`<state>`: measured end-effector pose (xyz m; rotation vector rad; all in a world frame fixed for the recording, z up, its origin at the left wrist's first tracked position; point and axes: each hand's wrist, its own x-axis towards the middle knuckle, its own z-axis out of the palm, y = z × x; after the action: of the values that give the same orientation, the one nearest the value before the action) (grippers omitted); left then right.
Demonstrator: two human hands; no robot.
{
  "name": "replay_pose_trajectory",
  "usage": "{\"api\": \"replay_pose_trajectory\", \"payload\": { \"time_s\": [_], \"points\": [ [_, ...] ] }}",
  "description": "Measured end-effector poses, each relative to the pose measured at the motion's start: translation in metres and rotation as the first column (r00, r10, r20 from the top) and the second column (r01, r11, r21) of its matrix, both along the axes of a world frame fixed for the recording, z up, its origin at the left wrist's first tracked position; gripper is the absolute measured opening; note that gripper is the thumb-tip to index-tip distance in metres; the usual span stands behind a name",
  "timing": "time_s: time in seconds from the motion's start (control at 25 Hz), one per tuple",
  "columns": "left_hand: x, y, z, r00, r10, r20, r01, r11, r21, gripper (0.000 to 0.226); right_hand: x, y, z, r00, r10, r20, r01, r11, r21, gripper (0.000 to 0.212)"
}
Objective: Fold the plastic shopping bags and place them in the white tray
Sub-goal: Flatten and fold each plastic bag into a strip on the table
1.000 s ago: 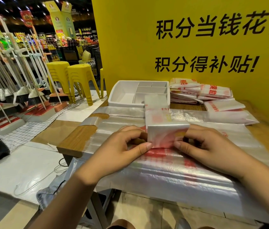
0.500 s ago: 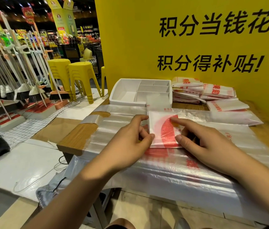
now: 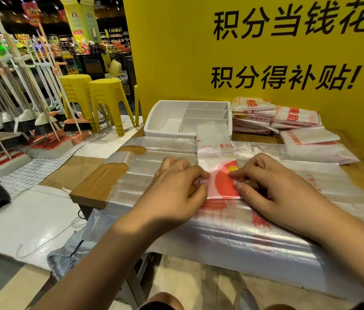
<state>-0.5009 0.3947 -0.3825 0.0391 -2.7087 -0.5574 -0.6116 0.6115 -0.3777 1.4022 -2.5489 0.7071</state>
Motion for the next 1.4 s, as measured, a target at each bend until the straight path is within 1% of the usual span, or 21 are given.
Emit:
{"api": "replay_pose_trajectory", "payload": {
  "time_s": [0.04,0.12,0.2,0.28,0.4,0.48,0.64,0.76,0.88,1.0,1.12,1.16,1.24,1.32,1.4],
  "points": [
    [-0.001,-0.003,0.002,0.999,-0.027,0.022,0.028,0.999,-0.026,0.032,0.000,0.000,0.001,1.000,0.004,-0.010,-0.004,1.000,-0.001,0.037],
    [-0.004,-0.005,0.007,0.991,-0.076,0.112,0.084,0.994,-0.076,0.033,-0.001,0.000,0.000,0.999,0.012,-0.040,-0.010,0.999,0.042,0.035],
    [-0.006,-0.006,0.011,0.973,-0.099,0.207,0.120,0.988,-0.094,0.044,-0.002,-0.002,0.000,0.999,0.022,-0.033,-0.018,0.994,0.106,0.044],
    [-0.007,-0.008,0.011,0.970,-0.108,0.220,0.131,0.987,-0.092,0.051,-0.003,-0.004,0.001,1.000,0.011,0.006,-0.012,0.990,0.140,0.055],
    [-0.004,-0.010,0.012,0.970,-0.117,0.211,0.134,0.989,-0.067,0.045,-0.001,-0.005,0.002,1.000,-0.007,0.021,0.004,0.989,0.148,0.052],
    [-0.003,-0.011,0.013,0.966,-0.113,0.233,0.131,0.990,-0.060,0.048,0.000,-0.006,0.004,1.000,-0.014,0.022,0.011,0.990,0.141,0.055],
    [-0.004,-0.012,0.013,0.945,-0.119,0.304,0.154,0.983,-0.095,0.063,-0.005,-0.005,0.003,0.995,0.018,0.102,-0.036,0.983,0.178,0.075],
    [-0.005,-0.011,0.017,0.916,-0.104,0.388,0.158,0.981,-0.111,0.067,-0.010,-0.003,0.003,0.988,0.008,0.155,-0.044,0.972,0.230,0.079],
    [-0.008,-0.010,0.023,0.892,-0.096,0.442,0.156,0.983,-0.099,0.070,-0.014,0.002,0.005,0.975,0.022,0.222,-0.067,0.978,0.196,0.081],
    [-0.005,-0.013,0.020,0.913,-0.120,0.390,0.163,0.984,-0.078,0.069,-0.014,0.005,0.005,0.978,0.045,0.205,-0.080,0.983,0.165,0.081],
    [0.002,-0.015,0.013,0.940,-0.152,0.305,0.199,0.972,-0.128,0.076,-0.012,0.010,0.003,0.985,0.093,0.143,-0.116,0.980,0.162,0.081],
    [0.003,-0.017,0.013,0.944,-0.173,0.279,0.216,0.968,-0.129,0.079,-0.011,0.012,0.004,0.983,0.107,0.151,-0.132,0.978,0.160,0.083],
    [0.005,-0.020,0.013,0.948,-0.216,0.234,0.241,0.967,-0.085,0.082,-0.008,0.016,0.007,0.972,0.130,0.196,-0.161,0.975,0.153,0.087],
    [0.007,-0.021,0.012,0.952,-0.246,0.185,0.258,0.965,-0.049,0.075,-0.006,0.018,0.011,0.965,0.151,0.214,-0.180,0.976,0.121,0.086],
    [0.010,-0.019,0.010,0.962,-0.251,0.107,0.254,0.967,-0.012,0.062,-0.003,0.018,0.012,0.963,0.169,0.211,-0.190,0.978,0.084,0.080]
  ]
}}
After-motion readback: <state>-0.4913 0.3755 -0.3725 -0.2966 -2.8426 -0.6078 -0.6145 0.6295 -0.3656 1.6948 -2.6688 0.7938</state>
